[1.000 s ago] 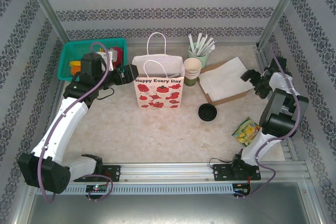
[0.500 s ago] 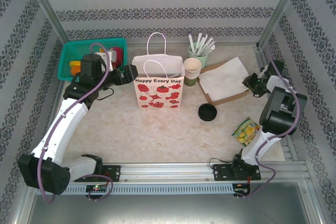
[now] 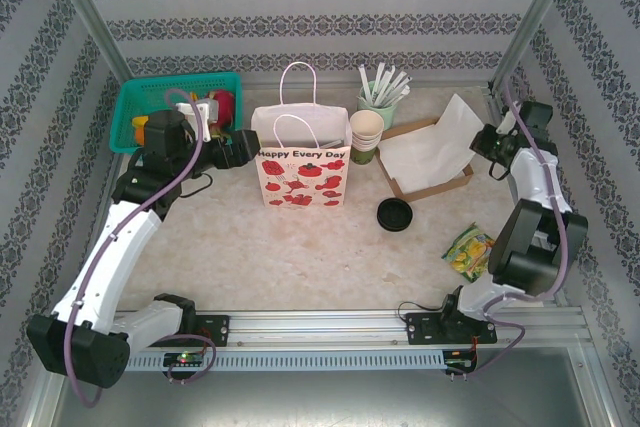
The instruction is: Pack the takeout coffee
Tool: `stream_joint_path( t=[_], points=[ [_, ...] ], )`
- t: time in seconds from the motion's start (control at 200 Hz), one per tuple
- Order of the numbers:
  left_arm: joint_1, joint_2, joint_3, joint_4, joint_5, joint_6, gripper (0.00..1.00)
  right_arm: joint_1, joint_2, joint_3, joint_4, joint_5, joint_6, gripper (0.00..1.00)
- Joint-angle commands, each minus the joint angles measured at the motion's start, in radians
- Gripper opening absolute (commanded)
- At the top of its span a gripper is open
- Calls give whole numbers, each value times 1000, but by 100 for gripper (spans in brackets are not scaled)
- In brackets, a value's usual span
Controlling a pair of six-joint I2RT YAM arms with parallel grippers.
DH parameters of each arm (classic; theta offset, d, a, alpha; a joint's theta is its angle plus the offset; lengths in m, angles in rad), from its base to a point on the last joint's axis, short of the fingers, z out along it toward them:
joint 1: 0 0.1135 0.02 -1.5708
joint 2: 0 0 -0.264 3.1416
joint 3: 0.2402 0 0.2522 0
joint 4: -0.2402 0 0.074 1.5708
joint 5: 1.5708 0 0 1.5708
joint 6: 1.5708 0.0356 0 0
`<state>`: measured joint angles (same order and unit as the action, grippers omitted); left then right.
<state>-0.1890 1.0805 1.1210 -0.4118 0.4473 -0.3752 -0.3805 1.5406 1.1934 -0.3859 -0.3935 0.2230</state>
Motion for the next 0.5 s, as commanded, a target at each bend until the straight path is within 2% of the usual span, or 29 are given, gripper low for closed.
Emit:
stream_joint_path(
  t=[0.0,0.165,0.28,0.39,0.495],
  points=[
    [-8,-40,75,30,57,132,100,62,-150,43,-9,-113,-29,0],
    [-9,0,188,59,310,319,100,222,-335,121,-21,-150,-59,0],
    [-15,57,249,98,448,380,100,336,-392,191,-32,-178,-91,0],
    [-27,119,310,104,523,458,100,430,-402,261,-53,-210,-108,0],
    [-37,165,348,119,546,539,100,521,-396,318,-42,-258,-122,0]
  ],
)
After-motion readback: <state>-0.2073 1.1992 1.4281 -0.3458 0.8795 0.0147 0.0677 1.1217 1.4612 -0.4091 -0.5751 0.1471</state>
